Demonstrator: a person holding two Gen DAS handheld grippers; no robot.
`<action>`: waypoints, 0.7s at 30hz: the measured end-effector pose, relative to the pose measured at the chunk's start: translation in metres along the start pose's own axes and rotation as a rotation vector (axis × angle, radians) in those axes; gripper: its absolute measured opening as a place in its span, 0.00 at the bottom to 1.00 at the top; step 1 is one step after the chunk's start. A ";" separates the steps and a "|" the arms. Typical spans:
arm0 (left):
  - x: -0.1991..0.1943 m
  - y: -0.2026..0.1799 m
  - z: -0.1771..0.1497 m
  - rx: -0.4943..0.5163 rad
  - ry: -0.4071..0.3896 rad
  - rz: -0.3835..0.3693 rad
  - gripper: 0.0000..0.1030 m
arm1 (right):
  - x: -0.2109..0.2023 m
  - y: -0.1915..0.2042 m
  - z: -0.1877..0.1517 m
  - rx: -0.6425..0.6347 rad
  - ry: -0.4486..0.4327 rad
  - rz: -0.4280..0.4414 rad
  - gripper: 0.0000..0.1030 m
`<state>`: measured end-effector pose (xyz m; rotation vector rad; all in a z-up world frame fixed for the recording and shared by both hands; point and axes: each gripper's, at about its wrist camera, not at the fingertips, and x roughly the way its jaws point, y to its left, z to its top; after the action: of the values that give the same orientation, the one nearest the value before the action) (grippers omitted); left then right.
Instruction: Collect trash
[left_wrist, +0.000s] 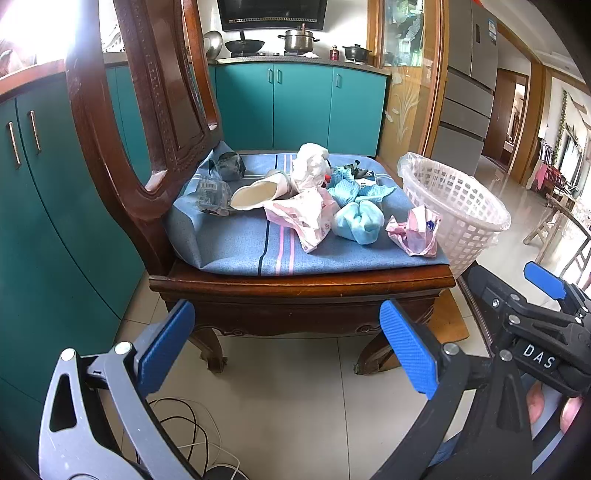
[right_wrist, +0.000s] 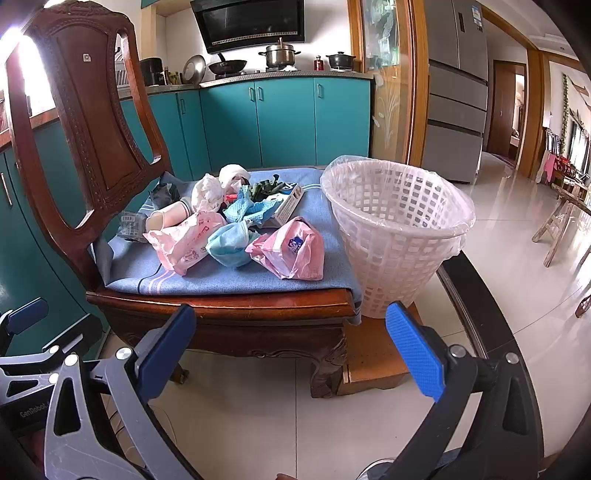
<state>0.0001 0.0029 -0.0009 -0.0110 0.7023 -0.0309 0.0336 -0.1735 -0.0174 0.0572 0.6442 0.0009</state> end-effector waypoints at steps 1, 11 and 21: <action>0.000 0.000 0.000 0.001 0.001 0.000 0.97 | 0.000 0.000 0.000 0.001 0.000 0.000 0.98; -0.001 0.000 -0.002 0.001 0.000 0.001 0.97 | 0.003 -0.001 -0.001 0.000 0.002 0.000 0.98; -0.001 0.001 -0.002 0.001 0.001 -0.001 0.97 | 0.003 0.000 -0.001 -0.001 0.004 -0.001 0.98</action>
<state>-0.0019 0.0038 -0.0022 -0.0109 0.7036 -0.0325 0.0353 -0.1737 -0.0195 0.0555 0.6479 0.0007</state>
